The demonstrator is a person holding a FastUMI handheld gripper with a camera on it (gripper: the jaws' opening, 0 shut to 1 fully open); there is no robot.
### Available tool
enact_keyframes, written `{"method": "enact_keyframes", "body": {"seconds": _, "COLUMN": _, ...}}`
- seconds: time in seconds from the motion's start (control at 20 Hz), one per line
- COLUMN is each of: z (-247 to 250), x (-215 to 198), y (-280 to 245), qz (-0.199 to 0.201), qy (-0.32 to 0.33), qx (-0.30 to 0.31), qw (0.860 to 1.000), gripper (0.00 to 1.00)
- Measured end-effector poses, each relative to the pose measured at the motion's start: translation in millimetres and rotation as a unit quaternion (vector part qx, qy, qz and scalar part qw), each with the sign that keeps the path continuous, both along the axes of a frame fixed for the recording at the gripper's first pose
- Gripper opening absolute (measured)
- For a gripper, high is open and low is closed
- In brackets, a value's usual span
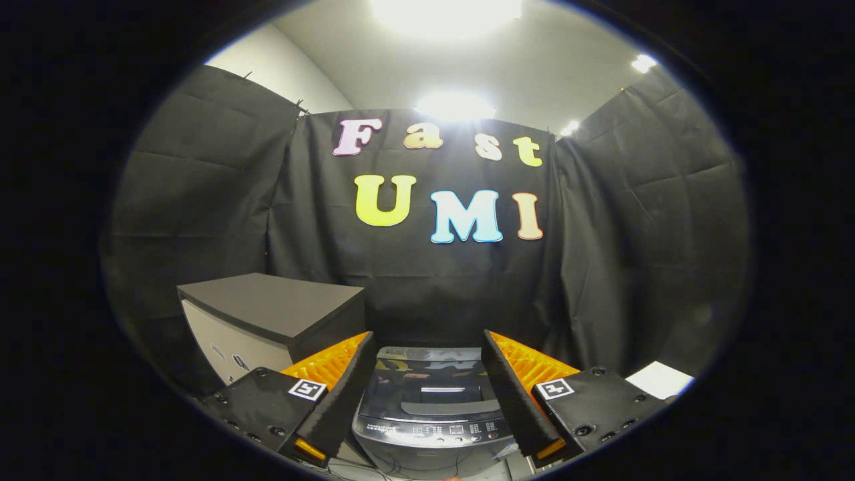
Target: Put the clothes into the washing machine and then close the washing machine lid.
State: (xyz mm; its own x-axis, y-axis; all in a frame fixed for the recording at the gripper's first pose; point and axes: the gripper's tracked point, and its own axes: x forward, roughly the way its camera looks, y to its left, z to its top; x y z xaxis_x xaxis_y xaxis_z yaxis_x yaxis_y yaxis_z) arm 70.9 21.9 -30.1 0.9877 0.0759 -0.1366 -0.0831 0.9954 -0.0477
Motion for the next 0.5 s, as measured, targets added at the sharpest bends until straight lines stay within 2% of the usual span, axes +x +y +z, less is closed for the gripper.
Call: {"method": "enact_keyframes", "body": {"seconds": 0.5, "z": 6.6, "x": -11.4, "y": 1.8, "qz": -0.010, "qy": -0.014, "qx": 0.000, "qw": 1.000, "gripper": 0.99}}
